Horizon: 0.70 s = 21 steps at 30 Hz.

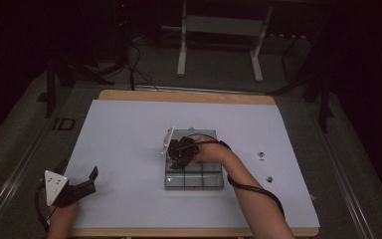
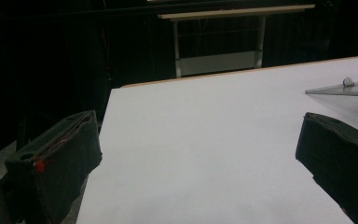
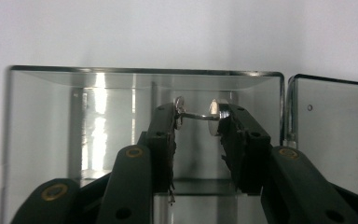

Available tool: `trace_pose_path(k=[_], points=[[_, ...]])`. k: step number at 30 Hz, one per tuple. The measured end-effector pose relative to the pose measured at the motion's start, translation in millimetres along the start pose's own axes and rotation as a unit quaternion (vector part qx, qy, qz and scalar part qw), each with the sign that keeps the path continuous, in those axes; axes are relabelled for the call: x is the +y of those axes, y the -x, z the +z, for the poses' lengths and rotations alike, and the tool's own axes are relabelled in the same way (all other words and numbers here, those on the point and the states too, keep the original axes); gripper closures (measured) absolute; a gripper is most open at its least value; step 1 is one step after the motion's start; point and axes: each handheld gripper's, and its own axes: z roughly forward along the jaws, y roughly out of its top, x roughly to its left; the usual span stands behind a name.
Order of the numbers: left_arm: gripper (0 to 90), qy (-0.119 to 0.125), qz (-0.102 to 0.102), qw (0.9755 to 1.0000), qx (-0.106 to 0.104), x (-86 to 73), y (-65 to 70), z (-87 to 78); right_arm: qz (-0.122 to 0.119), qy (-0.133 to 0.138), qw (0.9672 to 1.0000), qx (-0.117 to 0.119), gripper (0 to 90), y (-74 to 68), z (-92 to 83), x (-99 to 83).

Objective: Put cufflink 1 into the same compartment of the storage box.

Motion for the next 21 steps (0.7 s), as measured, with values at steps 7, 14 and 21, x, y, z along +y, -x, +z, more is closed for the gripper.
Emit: trace_pose_path(k=[7, 14, 21], points=[[1.0, 0.0, 0.0, 1.0, 0.0, 0.0, 0.1, 0.0, 0.012, -0.004, 0.9998, 0.016, 64.7, 3.9, 11.8, -1.1], [1.0, 0.0, 0.002, 1.0, 0.001, 0.0, 0.5, 0.0, 0.017, -0.022, 0.9995, 0.012, 64.5, 6.9, 16.0, -0.1], [1.0, -0.001, 0.002, 1.0, 0.001, 0.0, 0.4, 0.1, 0.012, -0.023, 0.9996, 0.01, 62.4, 8.0, 17.0, 2.9]])
